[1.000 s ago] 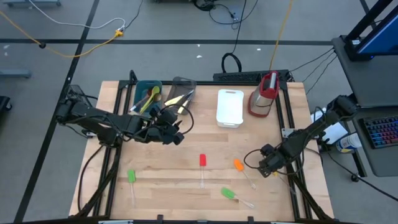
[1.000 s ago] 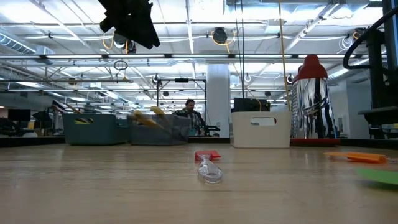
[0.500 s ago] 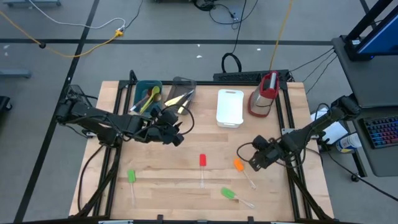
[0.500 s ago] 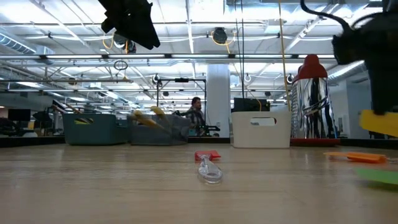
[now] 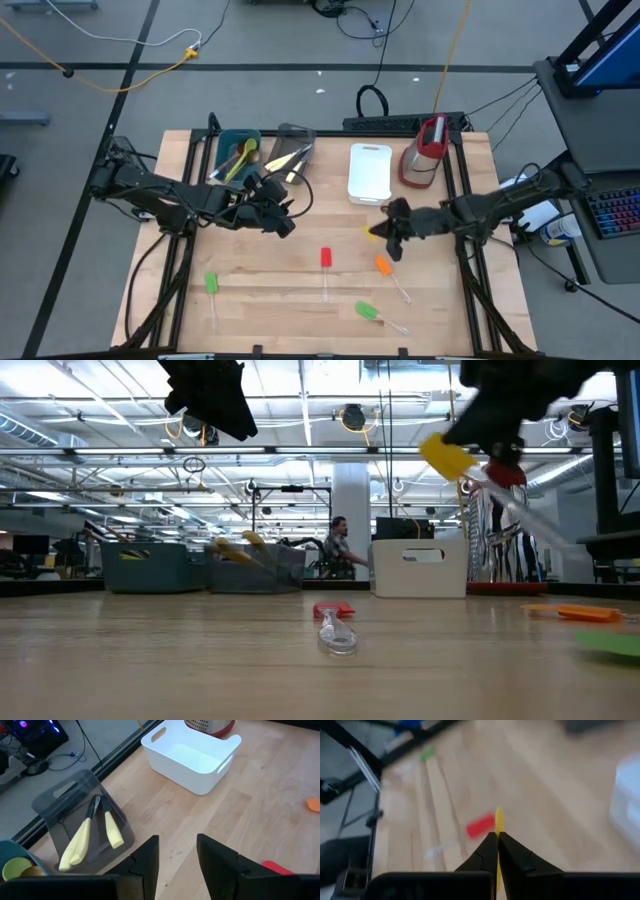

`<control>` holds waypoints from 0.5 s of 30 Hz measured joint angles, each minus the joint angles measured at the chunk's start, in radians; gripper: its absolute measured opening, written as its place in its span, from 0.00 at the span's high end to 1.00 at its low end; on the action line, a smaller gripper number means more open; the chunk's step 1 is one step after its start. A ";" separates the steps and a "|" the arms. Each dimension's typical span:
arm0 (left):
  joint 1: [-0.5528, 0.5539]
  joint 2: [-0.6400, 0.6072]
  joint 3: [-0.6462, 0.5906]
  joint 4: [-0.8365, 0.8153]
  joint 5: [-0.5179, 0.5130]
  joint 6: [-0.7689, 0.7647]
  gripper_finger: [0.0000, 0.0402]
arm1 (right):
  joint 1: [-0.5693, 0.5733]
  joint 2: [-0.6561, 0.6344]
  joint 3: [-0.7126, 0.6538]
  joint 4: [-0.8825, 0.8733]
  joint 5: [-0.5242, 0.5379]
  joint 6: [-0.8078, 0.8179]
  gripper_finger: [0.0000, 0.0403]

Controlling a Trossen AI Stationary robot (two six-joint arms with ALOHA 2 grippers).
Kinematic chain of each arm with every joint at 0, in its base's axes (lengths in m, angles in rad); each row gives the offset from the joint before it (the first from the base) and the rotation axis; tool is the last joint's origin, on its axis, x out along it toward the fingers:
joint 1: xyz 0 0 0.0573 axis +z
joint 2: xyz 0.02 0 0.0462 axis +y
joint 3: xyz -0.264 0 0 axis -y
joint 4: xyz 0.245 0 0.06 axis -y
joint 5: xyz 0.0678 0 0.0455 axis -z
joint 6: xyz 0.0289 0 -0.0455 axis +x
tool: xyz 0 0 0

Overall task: Pick & Place Kitchen Items
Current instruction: Put the yellow spatula into the white bin

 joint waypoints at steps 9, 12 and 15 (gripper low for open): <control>0.000 0.000 0.000 0.000 0.000 0.000 0.66 | -0.252 0.000 0.000 0.181 -0.003 -0.252 1.00; 0.000 0.000 0.000 0.000 0.000 0.000 0.66 | -0.343 0.000 0.000 0.197 -0.003 -0.309 1.00; 0.000 0.000 0.000 0.000 0.000 0.000 0.66 | -0.433 0.000 0.000 0.197 -0.004 -0.334 1.00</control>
